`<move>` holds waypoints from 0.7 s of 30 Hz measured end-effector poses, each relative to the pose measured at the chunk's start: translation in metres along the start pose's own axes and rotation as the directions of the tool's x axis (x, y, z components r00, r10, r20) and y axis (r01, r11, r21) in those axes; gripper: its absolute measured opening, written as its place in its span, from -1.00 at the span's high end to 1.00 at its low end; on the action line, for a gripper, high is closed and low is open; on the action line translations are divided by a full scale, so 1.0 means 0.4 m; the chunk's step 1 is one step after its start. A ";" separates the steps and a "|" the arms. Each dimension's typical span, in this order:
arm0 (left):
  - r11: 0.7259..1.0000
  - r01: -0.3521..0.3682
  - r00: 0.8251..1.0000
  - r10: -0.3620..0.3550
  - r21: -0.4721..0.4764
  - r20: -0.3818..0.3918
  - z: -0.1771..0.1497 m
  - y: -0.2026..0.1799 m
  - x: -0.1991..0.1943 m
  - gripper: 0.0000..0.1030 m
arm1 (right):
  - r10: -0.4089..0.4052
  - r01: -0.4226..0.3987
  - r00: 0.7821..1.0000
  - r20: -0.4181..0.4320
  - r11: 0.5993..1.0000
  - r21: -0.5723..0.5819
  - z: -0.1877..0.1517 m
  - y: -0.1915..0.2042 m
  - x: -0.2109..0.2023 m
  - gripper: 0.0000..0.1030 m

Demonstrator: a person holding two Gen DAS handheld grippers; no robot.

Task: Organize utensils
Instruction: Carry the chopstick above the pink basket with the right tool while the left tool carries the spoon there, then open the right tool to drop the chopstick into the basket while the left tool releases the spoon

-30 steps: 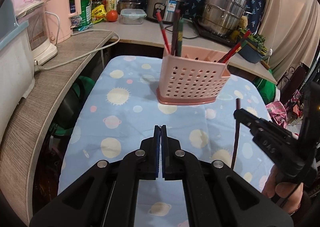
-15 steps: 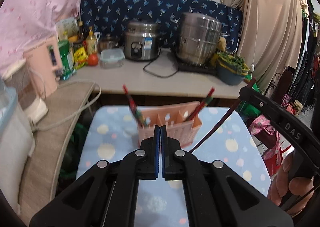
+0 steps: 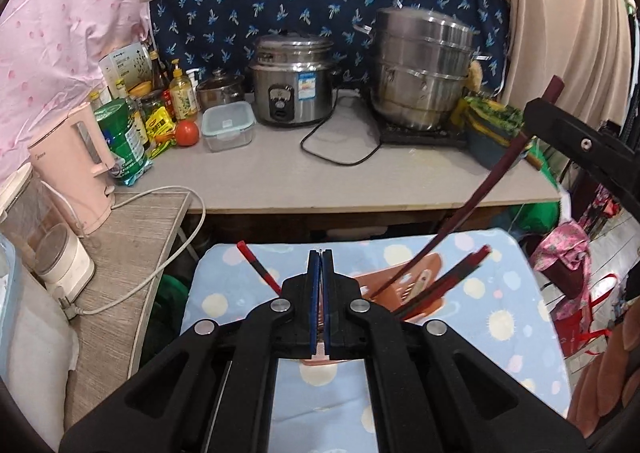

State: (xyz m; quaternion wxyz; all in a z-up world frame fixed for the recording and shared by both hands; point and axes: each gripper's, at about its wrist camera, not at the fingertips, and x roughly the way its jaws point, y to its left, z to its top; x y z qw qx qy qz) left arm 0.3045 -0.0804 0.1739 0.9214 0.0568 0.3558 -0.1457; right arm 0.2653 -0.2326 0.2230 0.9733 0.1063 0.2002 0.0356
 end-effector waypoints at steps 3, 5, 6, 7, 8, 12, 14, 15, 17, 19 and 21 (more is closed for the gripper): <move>1.000 -0.005 0.999 0.005 -0.005 -0.033 -0.019 0.003 0.051 0.98 | -0.017 0.017 0.999 -0.046 1.000 0.000 -0.041 -0.014 0.043 0.86; 1.000 -0.005 0.999 0.004 -0.011 -0.041 -0.027 0.006 0.072 0.95 | -0.023 0.023 0.997 -0.075 1.000 -0.004 -0.063 -0.021 0.064 0.86; 1.000 -0.006 0.999 0.005 -0.017 -0.039 -0.032 0.010 0.076 0.95 | -0.022 0.021 0.995 -0.092 1.000 -0.009 -0.072 -0.023 0.073 0.84; 1.000 -0.002 1.000 0.001 -0.026 -0.029 -0.034 0.013 0.077 0.95 | -0.025 0.024 0.995 -0.100 1.000 -0.012 -0.080 -0.023 0.077 0.84; 0.999 0.002 1.000 -0.003 -0.035 -0.020 -0.035 0.016 0.078 0.91 | -0.027 0.026 0.994 -0.102 1.000 -0.015 -0.086 -0.022 0.077 0.80; 0.997 -0.004 0.999 0.007 -0.076 0.038 -0.038 0.034 0.042 0.30 | -0.019 0.018 0.995 -0.101 1.000 -0.010 -0.095 -0.024 0.049 0.68; 0.996 -0.011 0.997 0.017 -0.084 0.072 -0.040 0.036 0.015 0.19 | -0.019 0.018 0.995 -0.096 1.000 -0.011 -0.098 -0.023 0.027 0.56; 0.996 -0.015 0.996 0.022 -0.086 0.081 -0.040 0.036 0.003 0.15 | -0.014 0.013 0.995 -0.095 1.000 -0.011 -0.102 -0.020 0.012 0.52; 0.995 -0.019 0.994 0.028 -0.093 0.102 -0.048 0.038 -0.027 0.07 | -0.008 0.006 0.995 -0.103 1.000 -0.014 -0.108 -0.014 -0.006 0.51; 0.995 -0.027 0.993 0.038 -0.096 0.113 -0.058 0.038 -0.050 0.04 | -0.001 -0.002 0.993 -0.114 1.000 -0.022 -0.122 -0.005 -0.029 0.48; 0.994 -0.034 0.992 0.046 -0.100 0.119 -0.071 0.037 -0.071 -0.02 | 0.000 -0.003 0.992 -0.126 1.000 -0.030 -0.142 0.006 -0.053 0.30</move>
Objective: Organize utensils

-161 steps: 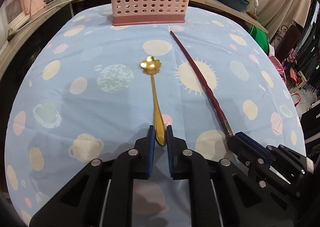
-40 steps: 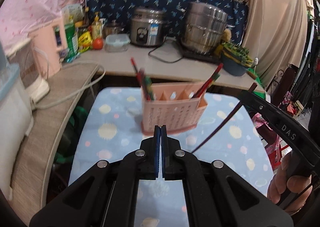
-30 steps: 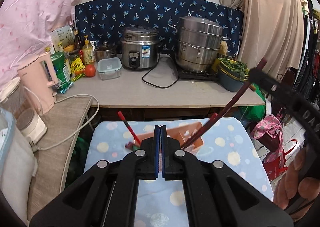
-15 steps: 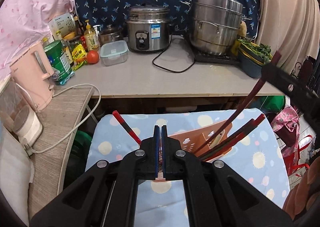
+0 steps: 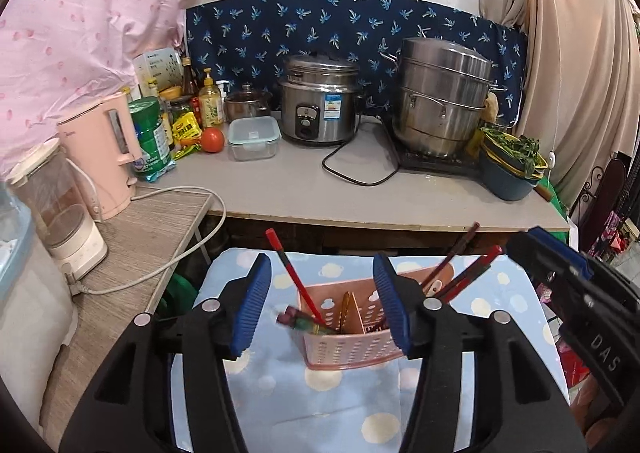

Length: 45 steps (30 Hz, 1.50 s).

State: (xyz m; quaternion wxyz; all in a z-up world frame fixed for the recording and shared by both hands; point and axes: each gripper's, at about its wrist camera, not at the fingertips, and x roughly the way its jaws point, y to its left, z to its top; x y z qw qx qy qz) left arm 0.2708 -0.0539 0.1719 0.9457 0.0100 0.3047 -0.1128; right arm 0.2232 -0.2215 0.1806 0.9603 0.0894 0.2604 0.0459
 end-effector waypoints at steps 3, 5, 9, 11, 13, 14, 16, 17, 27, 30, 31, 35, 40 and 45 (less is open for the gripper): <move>1.000 -0.004 1.000 0.004 -0.012 -0.003 -0.027 0.002 -0.030 -0.06 | -0.003 0.003 1.000 -0.013 1.000 -0.007 -0.045 0.013 -0.032 0.16; 1.000 -0.015 1.000 0.015 -0.012 -0.006 -0.052 0.001 -0.049 -0.07 | -0.011 0.010 0.999 -0.033 1.000 -0.014 -0.077 0.021 -0.046 0.13; 1.000 -0.024 0.999 0.024 -0.015 -0.023 -0.103 -0.001 -0.076 -0.10 | -0.031 0.030 0.997 -0.075 0.999 -0.023 -0.148 0.034 -0.073 0.08; 0.999 -0.032 0.999 0.031 -0.014 -0.027 -0.127 -0.003 -0.088 -0.15 | -0.034 0.033 0.994 -0.099 0.999 -0.010 -0.176 0.034 -0.085 0.08; 0.999 -0.042 0.999 0.041 -0.014 -0.028 -0.153 -0.005 -0.098 -0.15 | -0.046 0.046 0.993 -0.111 0.999 -0.002 -0.200 0.032 -0.100 0.08; 0.999 -0.046 0.998 0.046 -0.014 -0.030 -0.166 -0.006 -0.103 -0.15 | -0.050 0.051 0.992 -0.112 0.999 0.001 -0.211 0.032 -0.106 0.08; 0.998 -0.055 0.998 0.054 -0.015 -0.037 -0.191 -0.009 -0.111 -0.15 | -0.059 0.061 0.990 -0.125 0.998 0.010 -0.231 0.030 -0.118 0.07; 0.998 -0.055 0.998 0.054 -0.017 -0.041 -0.202 -0.010 -0.115 -0.15 | -0.062 0.064 0.990 -0.130 0.998 0.011 -0.242 0.030 -0.123 0.06; 0.997 -0.075 0.995 0.074 -0.018 -0.065 -0.287 -0.021 -0.140 -0.24 | -0.119 0.119 0.982 -0.149 0.993 -0.007 -0.321 0.036 -0.164 -0.14; 0.997 -0.077 0.994 0.075 -0.018 -0.073 -0.313 -0.025 -0.144 -0.34 | -0.131 0.129 0.979 -0.159 0.991 -0.020 -0.336 0.042 -0.168 -0.20; 0.997 -0.078 0.994 0.076 -0.016 -0.075 -0.320 -0.025 -0.145 -0.35 | -0.132 0.131 0.978 -0.164 0.991 -0.020 -0.341 0.042 -0.169 -0.21; 0.996 -0.084 0.992 0.082 -0.020 -0.092 -0.344 -0.026 -0.146 -0.40 | -0.148 0.146 0.973 -0.175 0.989 -0.028 -0.359 0.044 -0.171 -0.29; 0.993 -0.112 0.989 0.109 -0.022 -0.096 -0.370 -0.022 -0.150 -0.62 | -0.181 0.174 0.967 -0.178 0.983 -0.058 -0.380 0.055 -0.173 -0.37; 0.991 -0.131 0.986 0.127 -0.024 -0.104 -0.389 -0.019 -0.152 -0.70 | -0.196 0.187 0.964 -0.181 0.980 -0.068 -0.393 0.052 -0.177 -0.45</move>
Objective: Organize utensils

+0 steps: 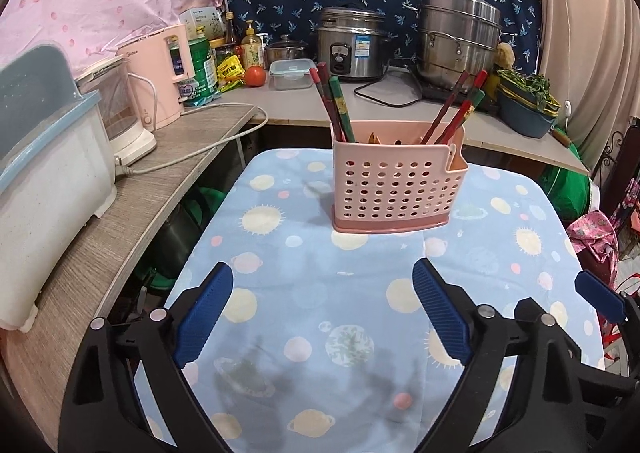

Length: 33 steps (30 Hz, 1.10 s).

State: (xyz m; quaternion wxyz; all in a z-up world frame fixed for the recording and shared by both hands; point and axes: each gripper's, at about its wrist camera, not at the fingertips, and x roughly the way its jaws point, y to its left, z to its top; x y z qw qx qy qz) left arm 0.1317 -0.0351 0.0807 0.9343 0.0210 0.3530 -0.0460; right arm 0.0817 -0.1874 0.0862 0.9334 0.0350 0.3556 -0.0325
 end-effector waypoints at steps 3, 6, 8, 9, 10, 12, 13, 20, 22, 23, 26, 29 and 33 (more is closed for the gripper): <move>1.000 -0.003 1.000 0.003 -0.008 -0.007 -0.009 0.005 0.000 -0.73 | -0.007 0.007 1.000 -0.004 1.000 0.015 -0.005 -0.010 0.001 -0.55; 1.000 -0.008 1.000 0.008 -0.009 -0.014 -0.017 0.011 0.001 -0.74 | -0.011 0.011 1.000 -0.005 0.999 0.031 -0.009 -0.018 0.000 -0.62; 1.000 -0.010 1.000 0.010 -0.014 -0.018 -0.019 0.016 0.002 -0.76 | -0.012 0.012 1.000 -0.007 0.999 0.033 -0.014 -0.021 0.000 -0.63; 1.000 -0.011 1.000 0.011 -0.016 -0.019 -0.020 0.018 0.003 -0.77 | -0.014 0.015 1.000 -0.011 0.999 0.034 -0.015 -0.021 0.000 -0.64; 1.000 -0.012 1.000 0.012 -0.018 -0.021 -0.022 0.021 0.003 -0.77 | -0.013 0.013 1.000 -0.015 0.999 0.036 -0.016 -0.023 0.002 -0.65; 1.000 -0.017 1.000 0.016 -0.019 -0.021 -0.025 0.024 0.004 -0.77 | -0.008 0.009 1.000 -0.022 0.999 0.043 -0.019 -0.023 0.004 -0.71; 1.000 -0.020 1.000 0.020 -0.019 -0.022 -0.027 0.025 0.004 -0.78 | -0.007 0.008 1.000 -0.020 0.999 0.044 -0.022 -0.022 0.004 -0.76; 0.999 -0.039 0.999 0.039 -0.010 -0.031 -0.037 0.027 0.010 -0.78 | -0.008 0.009 1.000 -0.027 0.999 0.036 -0.031 -0.009 0.007 -0.88; 0.999 -0.044 0.999 0.044 -0.009 -0.032 -0.039 0.029 0.012 -0.78 | -0.012 0.013 1.000 -0.026 0.999 0.037 -0.032 -0.008 0.007 -0.88; 0.999 -0.047 0.998 0.046 -0.009 -0.032 -0.040 0.029 0.012 -0.78 | -0.013 0.014 1.000 -0.026 0.999 0.038 -0.032 -0.008 0.008 -0.88; 0.999 -0.054 0.998 0.054 -0.008 -0.034 -0.041 0.028 0.015 -0.78 | -0.015 0.016 1.000 -0.027 0.999 0.040 -0.032 -0.008 0.009 -0.88; 0.998 -0.058 0.998 0.058 -0.004 -0.037 -0.042 0.026 0.017 -0.78 | -0.019 0.020 0.999 -0.028 0.999 0.037 -0.032 -0.006 0.009 -0.88; 0.998 -0.063 0.997 0.063 0.005 -0.039 -0.045 0.017 0.017 -0.78 | -0.021 0.023 0.999 -0.030 0.999 0.036 -0.032 -0.008 0.013 -0.88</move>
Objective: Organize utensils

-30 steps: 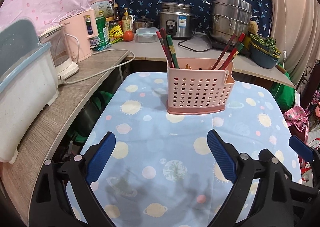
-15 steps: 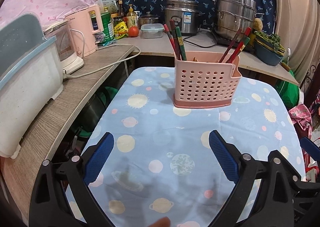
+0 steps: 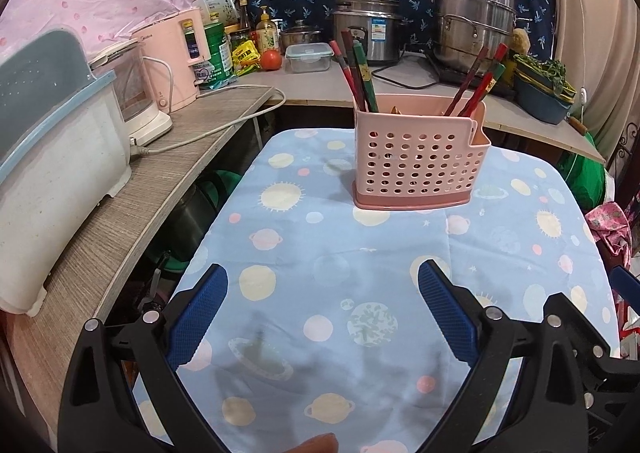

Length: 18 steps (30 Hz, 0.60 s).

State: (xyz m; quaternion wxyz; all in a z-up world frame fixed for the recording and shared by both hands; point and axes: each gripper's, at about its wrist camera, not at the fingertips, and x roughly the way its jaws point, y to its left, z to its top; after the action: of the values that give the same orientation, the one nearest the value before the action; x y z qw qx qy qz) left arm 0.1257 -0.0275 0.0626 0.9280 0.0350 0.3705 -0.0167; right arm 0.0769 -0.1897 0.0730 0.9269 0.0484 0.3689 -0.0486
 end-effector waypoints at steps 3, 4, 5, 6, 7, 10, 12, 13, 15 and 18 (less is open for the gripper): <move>1.000 0.000 1.000 0.000 0.004 -0.008 -0.001 -0.002 0.004 -0.78 | -0.003 0.003 1.000 -0.004 1.000 -0.003 0.000 -0.001 0.005 -0.88; 1.000 0.000 1.000 0.000 0.005 -0.011 -0.001 -0.002 0.006 -0.78 | -0.003 0.003 1.000 -0.005 1.000 -0.002 -0.001 -0.001 0.006 -0.88; 1.000 -0.002 1.000 0.002 0.004 -0.012 -0.002 -0.002 0.006 -0.78 | -0.003 0.003 1.000 -0.006 1.000 -0.002 -0.001 -0.001 0.007 -0.88; 1.000 -0.003 1.000 0.003 0.004 -0.012 -0.002 -0.002 0.006 -0.78 | -0.004 0.004 1.000 -0.006 1.000 -0.003 -0.001 0.000 0.007 -0.88; 1.000 -0.003 1.000 0.003 0.005 -0.014 -0.002 -0.002 0.008 -0.78 | -0.004 0.004 1.000 -0.006 1.000 -0.003 -0.001 0.000 0.008 -0.88; 1.000 -0.003 1.000 0.003 0.008 -0.018 -0.001 -0.001 0.010 -0.78 | -0.004 0.004 1.000 -0.003 1.000 -0.004 -0.001 0.000 0.009 -0.88; 1.000 -0.004 1.000 0.004 0.010 -0.020 -0.002 -0.001 0.012 -0.78 | -0.004 0.004 1.000 -0.005 1.000 -0.006 0.000 0.001 0.013 -0.88; 1.000 -0.005 1.000 0.005 0.012 -0.021 -0.002 -0.003 0.012 -0.78 | -0.005 0.005 1.000 -0.007 1.000 -0.007 0.000 0.001 0.015 -0.88; 1.000 -0.005 1.000 0.005 0.017 -0.022 -0.003 -0.006 0.014 -0.78 | -0.004 0.003 1.000 -0.011 1.000 -0.007 0.000 0.001 0.019 -0.88; 1.000 -0.008 1.000 0.009 0.020 -0.024 -0.004 -0.006 0.016 -0.78 | -0.004 0.003 1.000 -0.015 1.000 -0.007 0.000 0.003 0.022 -0.88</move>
State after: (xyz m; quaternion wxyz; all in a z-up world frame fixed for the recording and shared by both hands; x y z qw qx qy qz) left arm 0.1292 -0.0297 0.0568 0.9232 0.0459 0.3812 -0.0161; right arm 0.0834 -0.1889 0.0669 0.9243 0.0450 0.3760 -0.0486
